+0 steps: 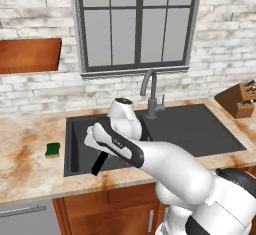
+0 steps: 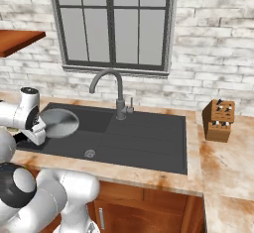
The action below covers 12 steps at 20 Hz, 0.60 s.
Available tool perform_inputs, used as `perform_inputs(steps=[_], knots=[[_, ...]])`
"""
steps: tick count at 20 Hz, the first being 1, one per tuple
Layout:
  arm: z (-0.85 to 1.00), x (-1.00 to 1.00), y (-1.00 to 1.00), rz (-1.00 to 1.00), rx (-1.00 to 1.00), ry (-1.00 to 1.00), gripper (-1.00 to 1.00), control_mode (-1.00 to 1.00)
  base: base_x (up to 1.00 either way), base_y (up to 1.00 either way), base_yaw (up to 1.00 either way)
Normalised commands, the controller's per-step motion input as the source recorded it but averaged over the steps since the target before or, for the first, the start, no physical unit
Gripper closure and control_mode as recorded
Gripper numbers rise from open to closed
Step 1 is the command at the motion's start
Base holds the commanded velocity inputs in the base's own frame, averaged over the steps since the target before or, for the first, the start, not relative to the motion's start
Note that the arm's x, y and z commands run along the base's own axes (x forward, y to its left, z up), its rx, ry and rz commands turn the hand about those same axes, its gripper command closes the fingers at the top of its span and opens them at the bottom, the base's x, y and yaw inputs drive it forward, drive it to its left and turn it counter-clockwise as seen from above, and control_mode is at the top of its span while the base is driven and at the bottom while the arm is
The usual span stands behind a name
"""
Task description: Pick the pan and sponge and place them into the sink. Then turn on the water.
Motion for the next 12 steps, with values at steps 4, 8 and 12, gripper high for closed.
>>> perform_inputs(steps=[4,8,12], knots=[[0.00,0.42,-0.36,0.00,0.12,0.09,1.00,-1.00,0.00,0.00,0.00],[-0.10,0.35,-0.24,0.00,0.04,0.10,1.00,-1.00,0.00,0.00,0.00],[-0.18,0.38,-0.18,-0.02,0.00,0.11,1.00,-1.00,0.00,0.00,0.00]])
